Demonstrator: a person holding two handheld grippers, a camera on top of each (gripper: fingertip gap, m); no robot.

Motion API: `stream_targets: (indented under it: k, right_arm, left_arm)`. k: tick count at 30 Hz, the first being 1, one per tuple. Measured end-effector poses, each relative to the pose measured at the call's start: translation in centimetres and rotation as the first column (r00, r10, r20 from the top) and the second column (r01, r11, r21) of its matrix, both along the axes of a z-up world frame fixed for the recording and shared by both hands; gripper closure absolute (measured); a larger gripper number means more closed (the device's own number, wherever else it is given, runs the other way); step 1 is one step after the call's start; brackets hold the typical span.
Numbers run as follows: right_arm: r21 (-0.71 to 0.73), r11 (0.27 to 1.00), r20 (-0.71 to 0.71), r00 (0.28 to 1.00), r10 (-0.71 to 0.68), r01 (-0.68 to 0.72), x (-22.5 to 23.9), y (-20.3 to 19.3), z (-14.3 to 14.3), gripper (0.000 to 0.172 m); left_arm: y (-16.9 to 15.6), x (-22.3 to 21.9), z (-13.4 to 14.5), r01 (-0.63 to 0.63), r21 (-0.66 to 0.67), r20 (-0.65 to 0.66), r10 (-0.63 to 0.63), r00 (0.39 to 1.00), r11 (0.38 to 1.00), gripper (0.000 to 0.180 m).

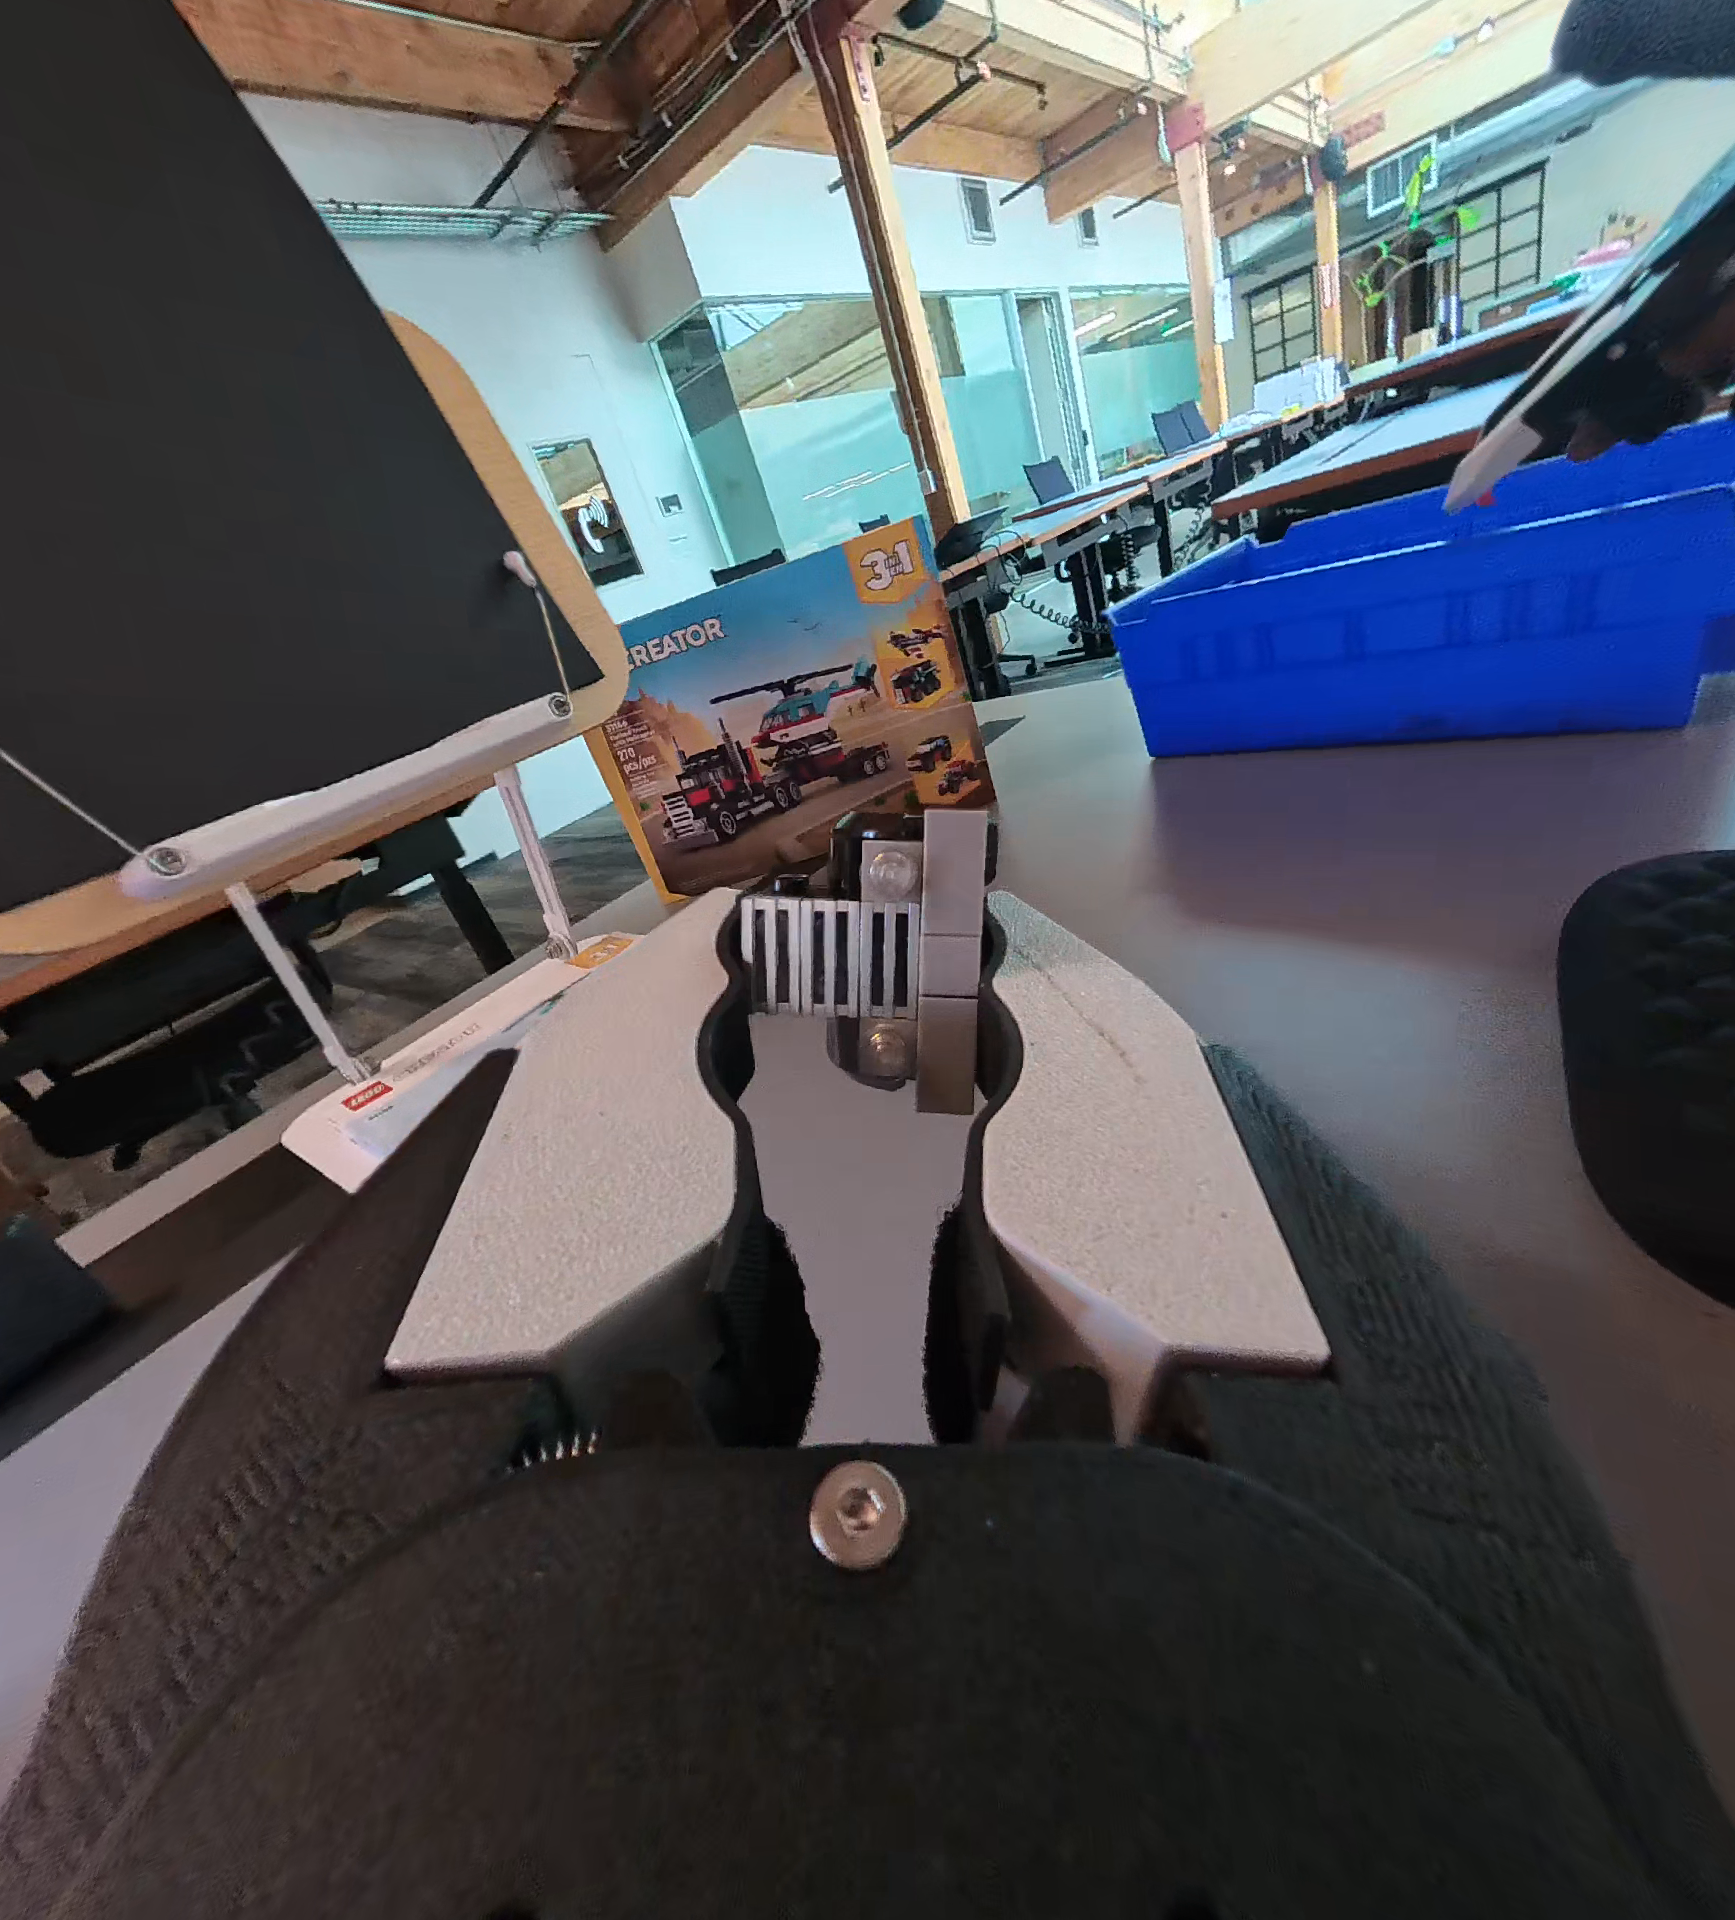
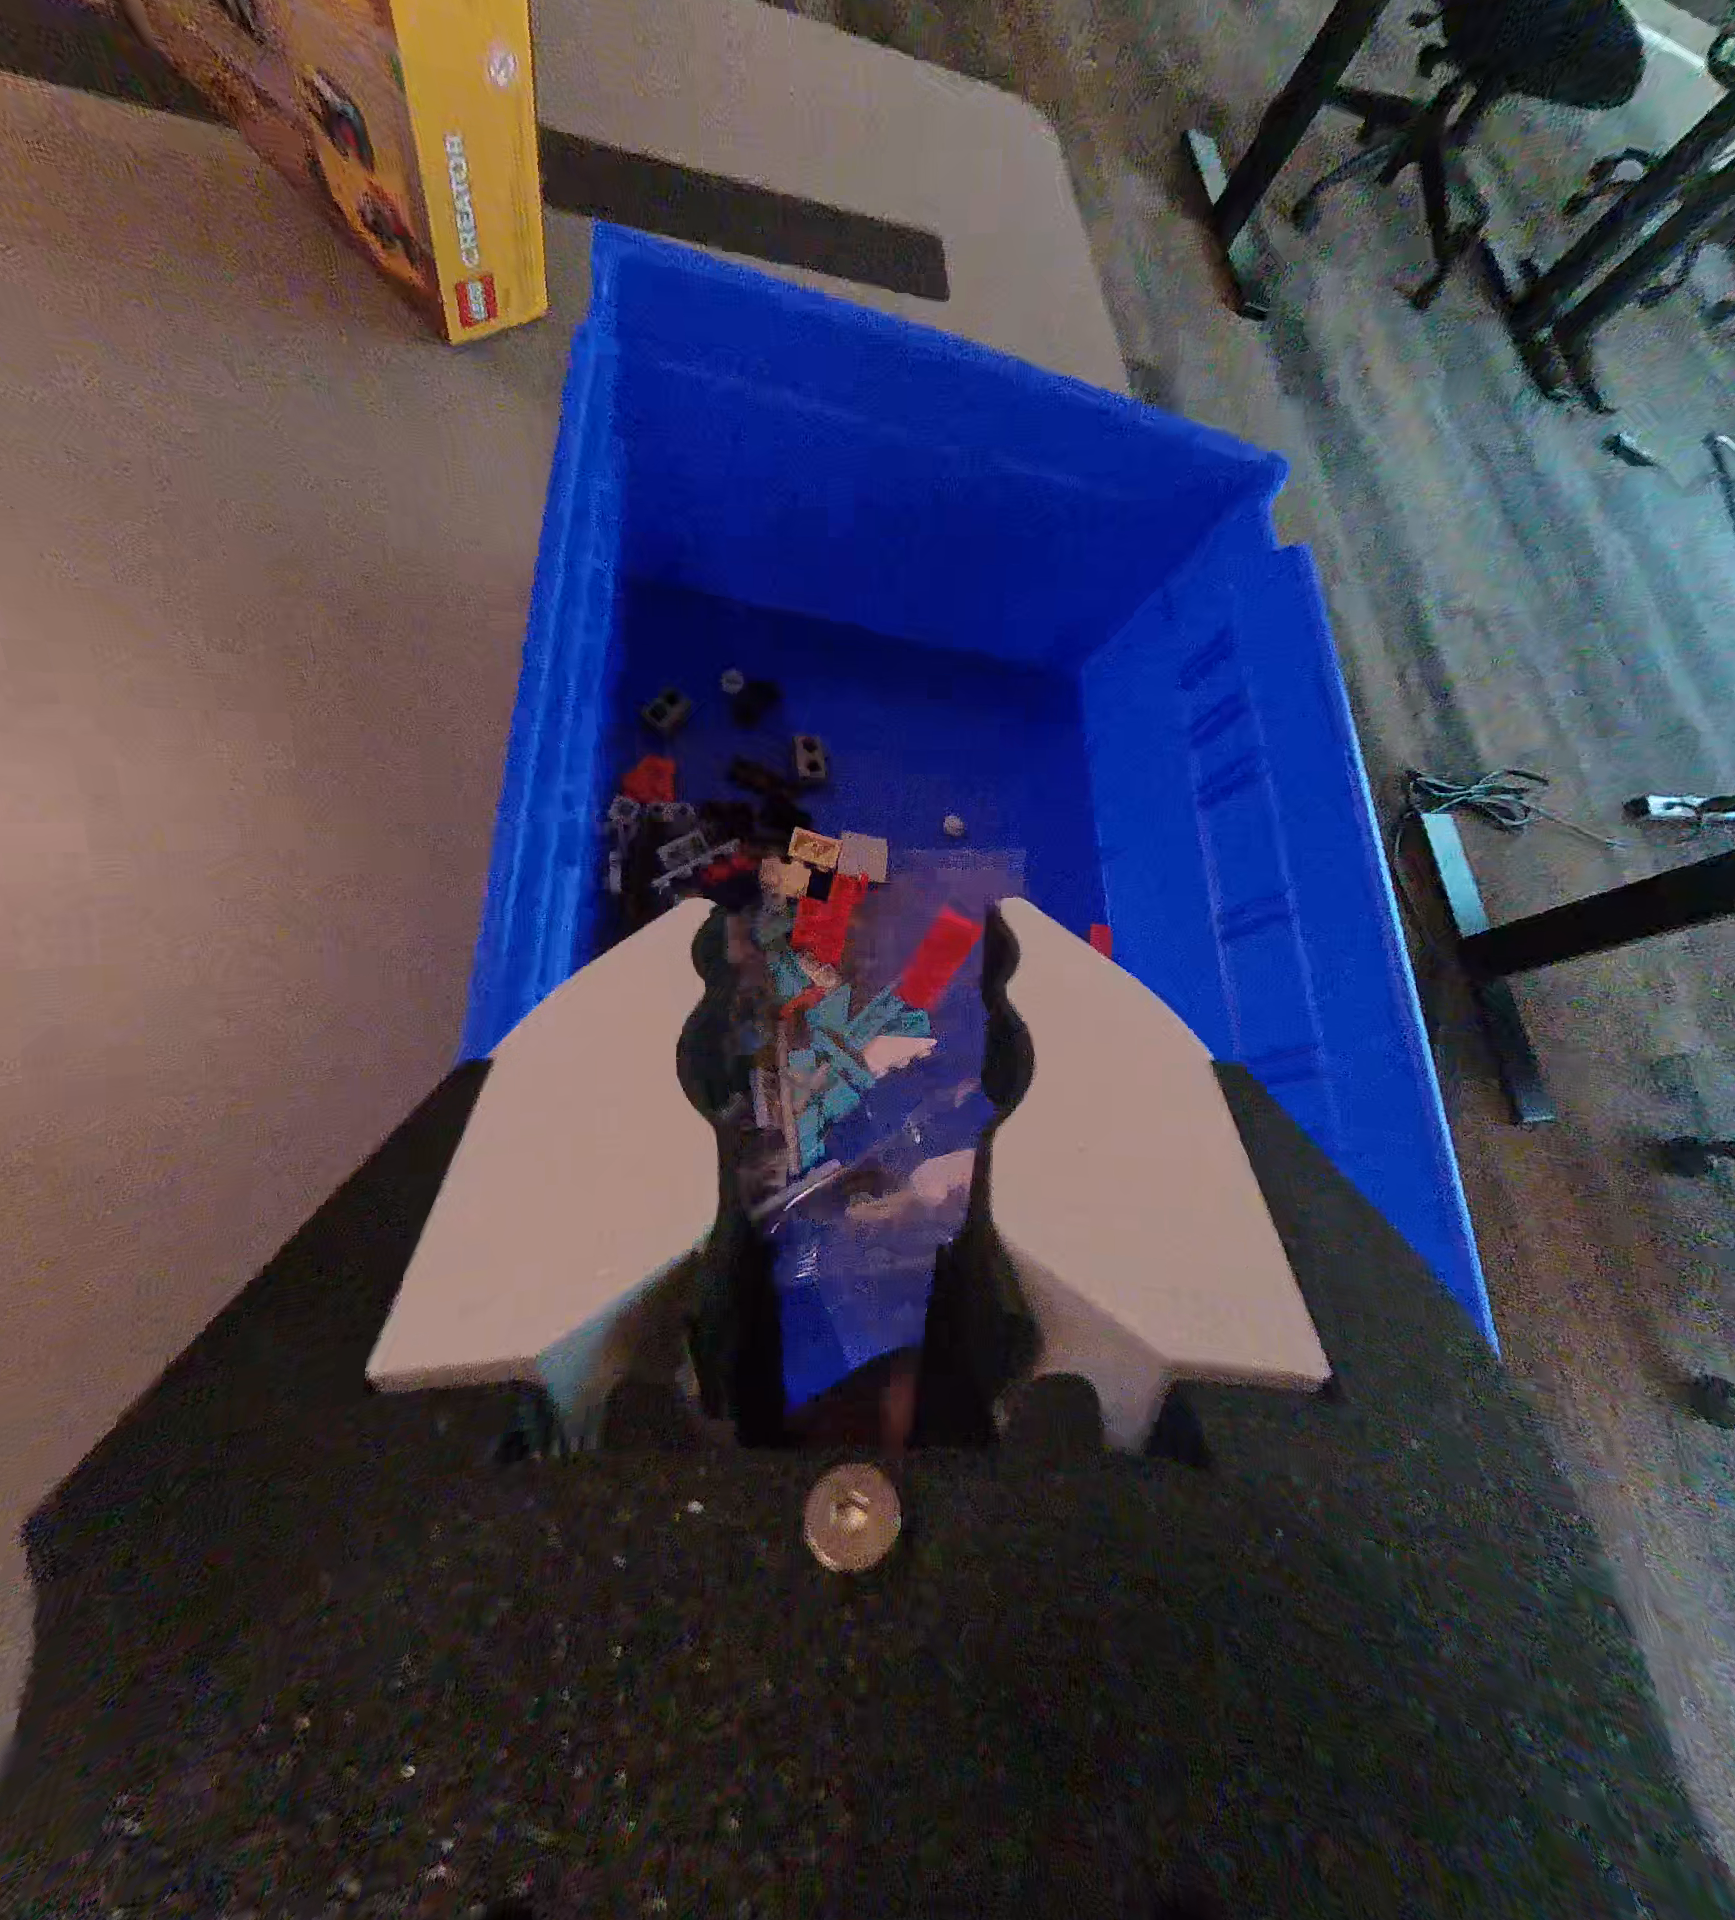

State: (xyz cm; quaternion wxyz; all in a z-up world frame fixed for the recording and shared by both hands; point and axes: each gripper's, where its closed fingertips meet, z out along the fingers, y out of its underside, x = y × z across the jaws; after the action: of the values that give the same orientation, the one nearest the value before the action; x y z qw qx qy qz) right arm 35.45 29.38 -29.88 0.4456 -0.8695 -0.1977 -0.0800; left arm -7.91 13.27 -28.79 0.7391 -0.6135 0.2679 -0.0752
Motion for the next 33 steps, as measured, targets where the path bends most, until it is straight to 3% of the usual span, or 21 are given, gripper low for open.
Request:
stream_targets:
  k: [4,8,10,12,14,16,18,19,20,23,28,33]
  right_arm:
    - [0.062,0.998,-0.015,1.0,-0.012,0.013,0.8,0.2,0.1,0.117]
    - [0.213,0.977,-0.059,0.998,0.014,-0.001,-0.3,0.4,2.7,0.113]
    - [0.355,0.932,-0.133,0.982,0.132,-0.077,-3.3,0.2,5.4,0.115]
    - [0.529,0.817,-0.201,0.903,0.381,-0.227,-9.0,-1.1,8.8,0.12]
    - [0.686,0.607,-0.202,0.696,0.689,-0.401,-16.3,-4.1,11.5,0.127]
    - [0.759,0.372,-0.171,0.388,0.906,-0.534,-23.4,-8.4,12.3,0.128]
    - [0.743,0.193,-0.197,0.066,0.978,-0.641,-29.3,-12.5,10.6,0.117]
    - [0.711,0.132,-0.227,-0.048,0.973,-0.691,-31.6,-14.2,9.2,0.11]
    - [0.674,0.095,-0.247,-0.103,0.964,-0.733,-33.5,-15.3,7.7,0.109]
    - [0.631,0.01,-0.152,-0.11,0.982,-0.776,-36.0,-17.3,4.7,0.118]
    - [0.653,-0.095,0.109,-0.03,0.994,-0.751,-36.5,-18.7,3.6,0.148]
    - [0.499,-0.165,0.278,-0.023,0.96,-0.851,-37.7,-19.4,0.6,0.149]
  left_arm:
    - [0.0,0.3,-0.3,0.001,0.0,-0.03,-0.001,1.0,1.0,0.141]
    - [0.1,-0.1,-0.3,-0.007,-0.004,-0.012,0.007,1.0,1.0,0.141]
    - [0.2,-0.2,-0.1,0.006,-0.015,0.023,-0.006,1.0,1.0,0.141]
    - [0.0,-0.1,0.2,0.042,-0.016,0.084,-0.041,0.996,0.999,0.141]
    - [-0.5,-0.1,1.0,0.091,0.007,0.148,-0.091,0.985,0.996,0.141]
    - [-1.0,0.1,1.7,0.145,0.038,0.191,-0.15,0.97,0.989,0.141]
    - [-1.7,0.6,2.1,0.212,0.055,0.214,-0.219,0.952,0.976,0.141]
    - [-2.0,0.8,2.3,0.243,0.064,0.219,-0.251,0.943,0.968,0.141]
    - [-2.3,1.1,2.4,0.27,0.073,0.217,-0.28,0.935,0.96,0.141]
    - [-2.9,1.9,2.2,0.305,0.076,0.158,-0.313,0.937,0.949,0.141]
    - [-3.1,3.4,0.6,0.338,0.031,0.032,-0.339,0.94,0.941,0.141]
    - [-3.0,3.9,-0.7,0.327,-0.008,-0.069,-0.327,0.943,0.945,0.141]
